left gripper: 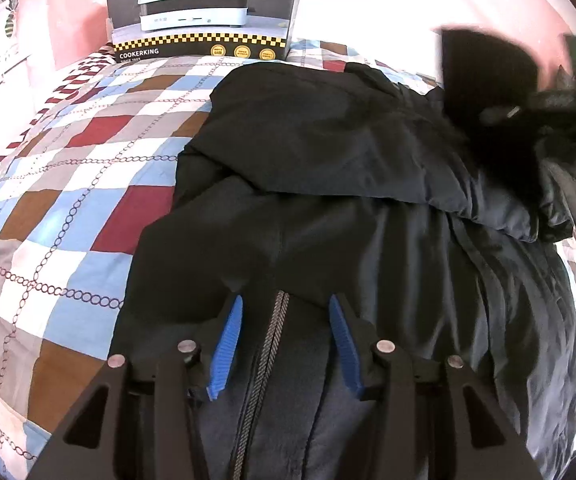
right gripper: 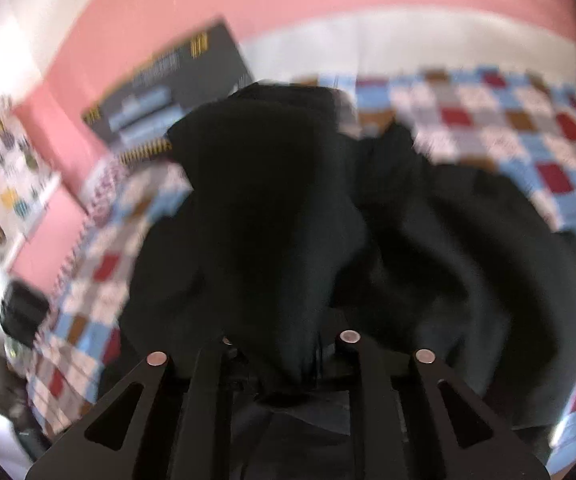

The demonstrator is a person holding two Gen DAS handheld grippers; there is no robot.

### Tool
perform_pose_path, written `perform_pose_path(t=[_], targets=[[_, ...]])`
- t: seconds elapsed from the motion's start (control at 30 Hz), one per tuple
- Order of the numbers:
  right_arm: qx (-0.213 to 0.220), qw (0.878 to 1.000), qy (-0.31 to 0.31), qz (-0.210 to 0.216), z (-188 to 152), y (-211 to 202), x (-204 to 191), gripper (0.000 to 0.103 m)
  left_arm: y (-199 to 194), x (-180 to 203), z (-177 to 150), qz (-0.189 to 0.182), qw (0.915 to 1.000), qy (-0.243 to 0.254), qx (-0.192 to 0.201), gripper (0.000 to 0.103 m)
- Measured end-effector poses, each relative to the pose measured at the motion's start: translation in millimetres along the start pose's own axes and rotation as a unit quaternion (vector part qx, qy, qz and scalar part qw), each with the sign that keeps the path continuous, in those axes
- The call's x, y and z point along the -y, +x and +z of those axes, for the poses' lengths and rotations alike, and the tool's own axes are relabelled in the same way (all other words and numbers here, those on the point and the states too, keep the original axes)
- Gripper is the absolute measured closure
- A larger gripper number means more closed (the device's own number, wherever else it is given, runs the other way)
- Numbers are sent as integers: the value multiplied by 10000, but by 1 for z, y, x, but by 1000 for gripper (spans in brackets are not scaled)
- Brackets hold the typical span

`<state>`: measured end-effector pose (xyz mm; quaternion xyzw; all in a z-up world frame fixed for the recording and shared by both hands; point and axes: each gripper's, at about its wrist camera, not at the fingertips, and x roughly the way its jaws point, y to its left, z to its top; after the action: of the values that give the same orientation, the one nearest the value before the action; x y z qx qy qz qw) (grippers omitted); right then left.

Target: Fold large clothes

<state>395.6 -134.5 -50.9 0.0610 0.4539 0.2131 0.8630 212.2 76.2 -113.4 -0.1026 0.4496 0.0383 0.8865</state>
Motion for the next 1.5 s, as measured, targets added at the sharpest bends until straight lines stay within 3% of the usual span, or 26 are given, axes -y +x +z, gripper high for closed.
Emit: perform_pose_path(t=[0.17,0.2,0.27,0.33,0.43,0.5,0.6,0.63,0.67,0.7,0.83,0.9,0.93,0.97,1.03,1.17,1.3,1.4,1.5], targets=[[-392,9991,82,126,-20,27,5,66,2,-2,-1,-50,10000,-21,16,54],[-344,9992,59,200,-21,23,3,56,1,-1,0,-55,10000,-25,8,54],[-261,9968,133,740,-20,9,2,37,0,-1,2,-60,10000,-46,-29,54],[-138,9921,174,1238,-18,-10,0,36,-1,-2,7,-98,9999,-114,-77,54],[318,9905,57,1340,-22,-46,5,36,-7,-1,19,-241,9994,-241,-105,54],[500,9909,147,1239,-26,-61,19,36,-13,4,31,-338,9992,-228,-18,53],[740,9933,461,764,-35,-79,61,36,-18,15,58,-562,9981,-193,134,47],[789,9931,618,607,-38,-84,78,37,-18,19,68,-644,9976,-169,202,46],[828,9926,801,393,-42,-87,96,45,-18,25,80,-761,9966,-133,284,43],[852,9913,987,155,-46,-90,115,63,-16,31,93,-869,9956,-98,345,42],[963,9809,1637,-407,-60,-96,170,84,9,57,131,-1104,9933,26,351,41],[959,9784,1761,-512,-62,-94,181,84,29,67,139,-1096,9937,70,217,52],[923,9783,1780,-524,-62,-88,184,85,41,70,140,-1033,9945,126,136,81],[829,9800,1739,-502,-61,-78,183,85,51,74,139,-845,9962,203,44,97],[547,9851,1544,-530,-61,-53,177,85,72,74,135,-343,9989,316,-57,97],[180,9931,1056,-475,-66,-12,163,85,83,67,124,19,9988,498,29,97],[83,9941,948,-512,-64,-12,164,86,82,63,126,314,9976,616,30,99],[373,9936,936,-510,-60,-43,168,86,63,46,130,338,9986,342,203,99],[844,9900,870,-718,-46,-69,173,86,34,42,139,58,9982,6,599,99]])
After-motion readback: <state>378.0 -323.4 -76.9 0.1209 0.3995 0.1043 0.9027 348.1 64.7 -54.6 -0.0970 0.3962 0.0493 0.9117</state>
